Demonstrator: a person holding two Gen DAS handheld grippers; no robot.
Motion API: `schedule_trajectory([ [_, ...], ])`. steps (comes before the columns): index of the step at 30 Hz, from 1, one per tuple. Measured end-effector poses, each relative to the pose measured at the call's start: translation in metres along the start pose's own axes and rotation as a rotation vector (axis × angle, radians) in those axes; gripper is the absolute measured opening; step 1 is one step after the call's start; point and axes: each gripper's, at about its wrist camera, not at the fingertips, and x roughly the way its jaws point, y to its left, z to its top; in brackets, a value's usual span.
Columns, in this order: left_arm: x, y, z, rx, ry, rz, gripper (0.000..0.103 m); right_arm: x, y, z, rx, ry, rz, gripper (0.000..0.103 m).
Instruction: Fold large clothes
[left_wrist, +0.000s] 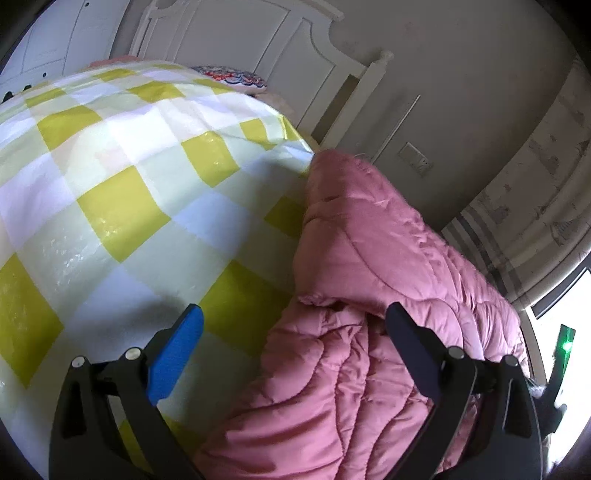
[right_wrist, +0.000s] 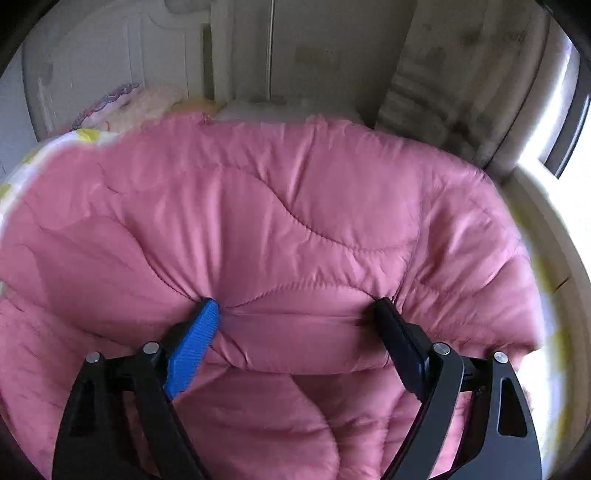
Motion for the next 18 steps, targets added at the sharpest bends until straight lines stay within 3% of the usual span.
schedule_trajectory([
  [3, 0.001, 0.001, 0.0, -0.002, 0.007, 0.0, 0.098, -0.036, -0.01, -0.007, 0.043, -0.057, 0.042, 0.083],
  [4, 0.001, 0.001, 0.0, 0.001, 0.007, 0.0, 0.098, -0.056, -0.014, -0.012, 0.027, -0.112, 0.02, 0.084],
  [6, 0.002, 0.0, 0.0, 0.006, 0.008, 0.001, 0.098, -0.067, -0.022, -0.02, 0.002, -0.142, -0.03, 0.087],
  [8, 0.003, -0.001, 0.0, 0.009, 0.01, 0.001, 0.099, -0.057, -0.036, -0.032, -0.025, -0.091, -0.063, 0.087],
  [10, 0.003, -0.001, 0.0, 0.009, 0.013, 0.006, 0.1, -0.017, -0.053, -0.05, -0.037, 0.074, -0.11, 0.087],
  [11, 0.004, -0.002, 0.0, 0.009, 0.017, 0.01, 0.1, -0.019, -0.064, -0.054, 0.022, 0.04, -0.046, 0.088],
  [13, 0.006, -0.004, 0.001, 0.016, 0.031, 0.022, 0.1, -0.022, -0.084, -0.055, 0.109, 0.067, 0.021, 0.088],
  [16, -0.007, -0.018, 0.002, 0.086, -0.011, 0.082, 0.099, -0.053, -0.087, -0.055, 0.115, -0.007, -0.005, 0.089],
  [18, -0.026, -0.043, 0.0, 0.193, -0.076, 0.061, 0.099, -0.073, -0.077, -0.057, 0.091, -0.048, 0.011, 0.089],
])
